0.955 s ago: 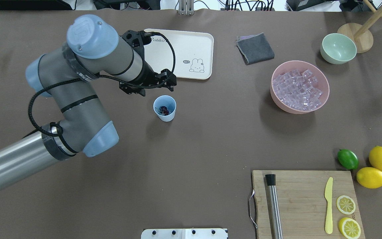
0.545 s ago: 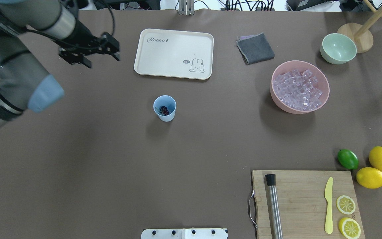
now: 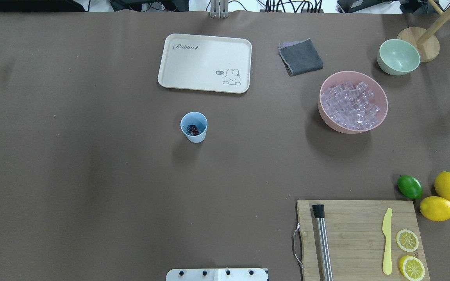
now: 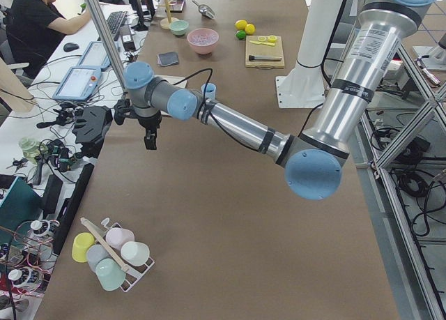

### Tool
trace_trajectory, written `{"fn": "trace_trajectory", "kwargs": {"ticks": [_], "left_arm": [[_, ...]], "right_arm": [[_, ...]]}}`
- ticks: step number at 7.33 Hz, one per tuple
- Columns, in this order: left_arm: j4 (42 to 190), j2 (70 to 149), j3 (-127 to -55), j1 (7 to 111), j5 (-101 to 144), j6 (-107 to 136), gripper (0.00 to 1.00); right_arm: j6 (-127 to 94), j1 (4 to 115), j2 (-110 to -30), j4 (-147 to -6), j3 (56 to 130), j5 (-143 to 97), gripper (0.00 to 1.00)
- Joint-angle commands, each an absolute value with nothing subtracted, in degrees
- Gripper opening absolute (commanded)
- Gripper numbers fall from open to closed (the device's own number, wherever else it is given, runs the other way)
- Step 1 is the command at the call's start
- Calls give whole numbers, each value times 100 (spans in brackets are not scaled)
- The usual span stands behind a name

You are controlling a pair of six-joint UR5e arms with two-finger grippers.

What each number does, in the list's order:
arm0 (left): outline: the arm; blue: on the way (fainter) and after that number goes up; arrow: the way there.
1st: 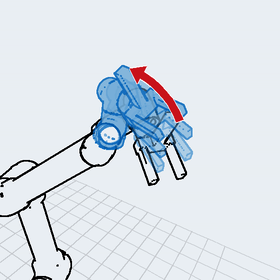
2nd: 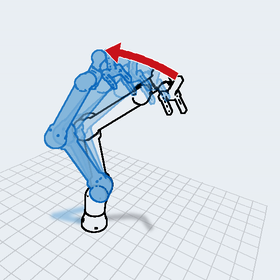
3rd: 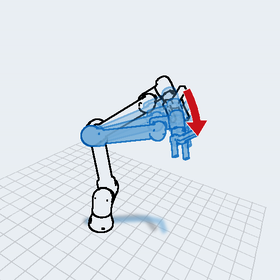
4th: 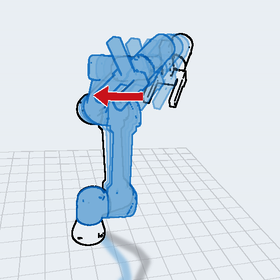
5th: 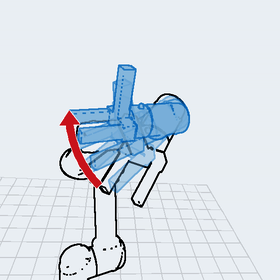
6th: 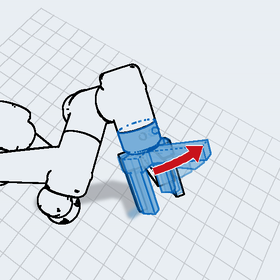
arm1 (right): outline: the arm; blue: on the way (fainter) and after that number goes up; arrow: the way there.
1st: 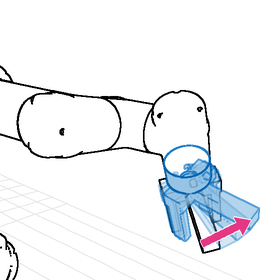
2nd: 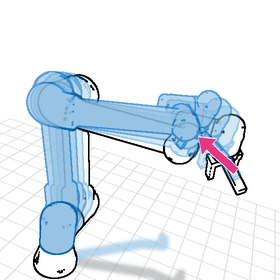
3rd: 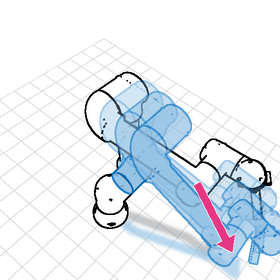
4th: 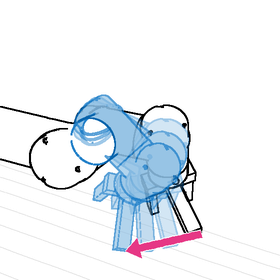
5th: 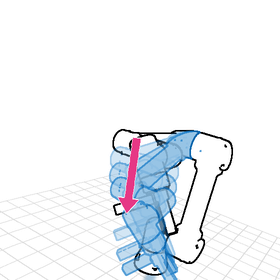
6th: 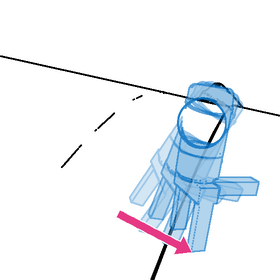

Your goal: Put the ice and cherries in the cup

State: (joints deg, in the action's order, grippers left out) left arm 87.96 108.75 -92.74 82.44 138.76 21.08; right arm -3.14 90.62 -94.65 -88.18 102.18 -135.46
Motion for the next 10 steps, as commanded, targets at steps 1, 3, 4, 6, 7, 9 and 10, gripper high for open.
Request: {"fn": "trace_trajectory", "kwargs": {"ticks": [1, 3, 4, 6, 7, 9, 10], "left_arm": [[8815, 9448, -9883, 8998, 14098, 901, 98], [8815, 8862, -10195, 9489, 14106, 407, 98], [8746, 8816, -10213, 9570, 14098, 274, 98], [8850, 8807, -10160, 9554, 14071, 255, 98], [8903, 8798, -10195, 9571, 14063, 272, 98], [9069, 9008, -9627, 9545, 14028, 272, 98], [9070, 9017, -9598, 9545, 13784, 290, 98]], "right_arm": [[-325, 9062, -9510, -8842, 10213, -13553, 100], [-395, 9070, -9527, -8859, 10239, -13553, 99], [-404, 9062, -9458, -8868, 10178, -13544, 99], [-396, 9062, -9439, -8851, 10125, -13544, 100], [-396, 9062, -9405, -8851, 10116, -13500, 100], [-404, 9062, -9386, -8868, 10177, -13553, 100], [-404, 9062, -9378, -8868, 10169, -13544, 100]]}}
